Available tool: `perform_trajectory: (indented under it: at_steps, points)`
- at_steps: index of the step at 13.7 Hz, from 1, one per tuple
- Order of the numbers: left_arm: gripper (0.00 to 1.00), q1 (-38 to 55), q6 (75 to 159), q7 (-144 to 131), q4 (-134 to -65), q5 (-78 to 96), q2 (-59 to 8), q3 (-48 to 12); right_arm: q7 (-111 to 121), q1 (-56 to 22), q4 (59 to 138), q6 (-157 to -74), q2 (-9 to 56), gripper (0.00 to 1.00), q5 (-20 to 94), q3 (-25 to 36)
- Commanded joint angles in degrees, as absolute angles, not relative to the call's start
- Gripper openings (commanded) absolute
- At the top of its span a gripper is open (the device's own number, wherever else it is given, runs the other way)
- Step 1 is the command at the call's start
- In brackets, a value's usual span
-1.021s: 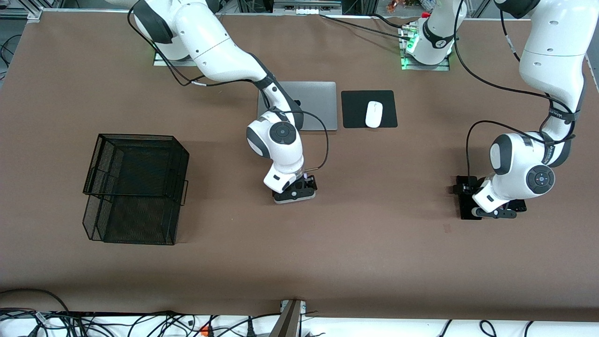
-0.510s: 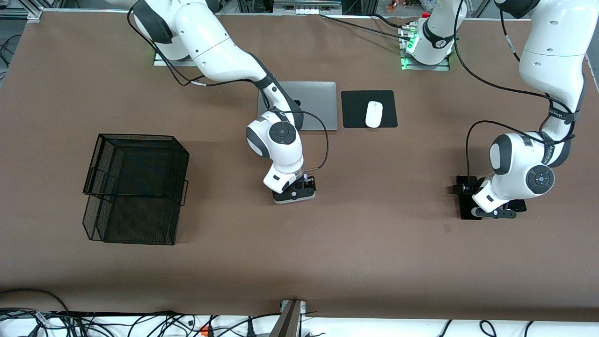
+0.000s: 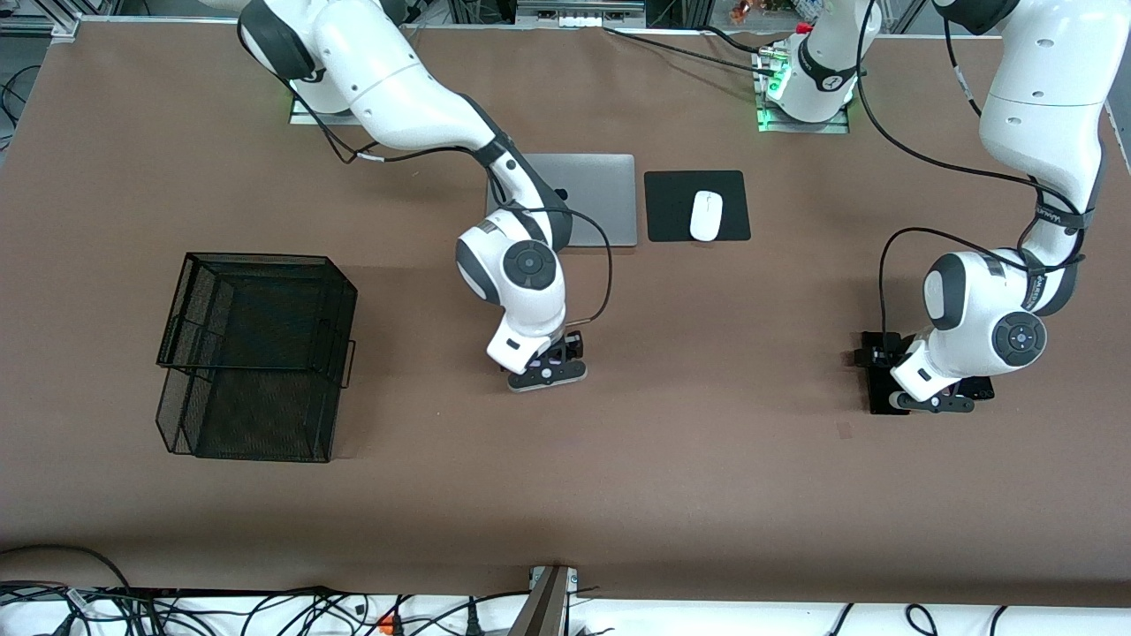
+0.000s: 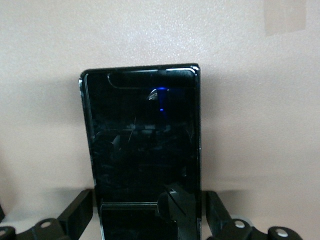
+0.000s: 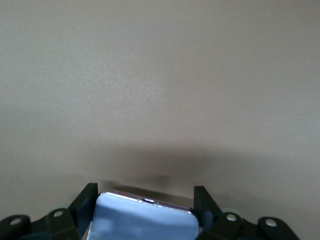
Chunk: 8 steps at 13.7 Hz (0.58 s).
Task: Place phones with both arms
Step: 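Lift the white phone with the right gripper while the left gripper waits, then release the white phone into the basket while the left gripper advances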
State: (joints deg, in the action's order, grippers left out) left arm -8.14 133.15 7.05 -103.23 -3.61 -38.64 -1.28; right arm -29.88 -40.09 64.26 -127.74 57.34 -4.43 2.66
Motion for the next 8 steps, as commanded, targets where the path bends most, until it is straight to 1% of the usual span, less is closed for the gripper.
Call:
perform_trajectory:
  at_steps: [1, 3, 5, 6, 7, 8]
  points:
    - [1.00, -8.35, 133.42, 6.77, -103.10, -4.48, -38.58, -1.67, -26.64, -38.15, 62.93, -121.92, 54.76, 0.00, -3.25, 1.14]
    - [1.00, -8.26, 133.42, 6.68, -103.01, -4.48, -38.58, -1.67, -23.31, -36.75, 62.93, -118.93, 52.74, 0.00, -3.25, 1.23]
    - [1.00, -8.26, 133.42, 6.68, -103.10, -4.48, -38.58, -1.67, -18.05, -33.59, 62.93, -116.47, 50.37, 0.00, -3.25, 1.23]
    - [0.86, -8.26, 133.33, 6.68, -103.01, -4.48, -38.58, -1.67, -16.10, -31.92, 62.93, -114.11, 49.23, 0.00, -3.25, 1.23]
    - [0.52, -8.26, 133.33, 6.68, -103.01, -4.48, -38.58, -1.67, -14.52, -30.43, 62.93, -112.34, 48.09, 0.00, -3.25, 1.32]
    - [0.22, -8.26, 133.16, 6.77, -103.01, -4.48, -38.58, -1.67, -12.07, -28.84, 63.02, -110.85, 47.38, 0.00, -3.25, 1.32]
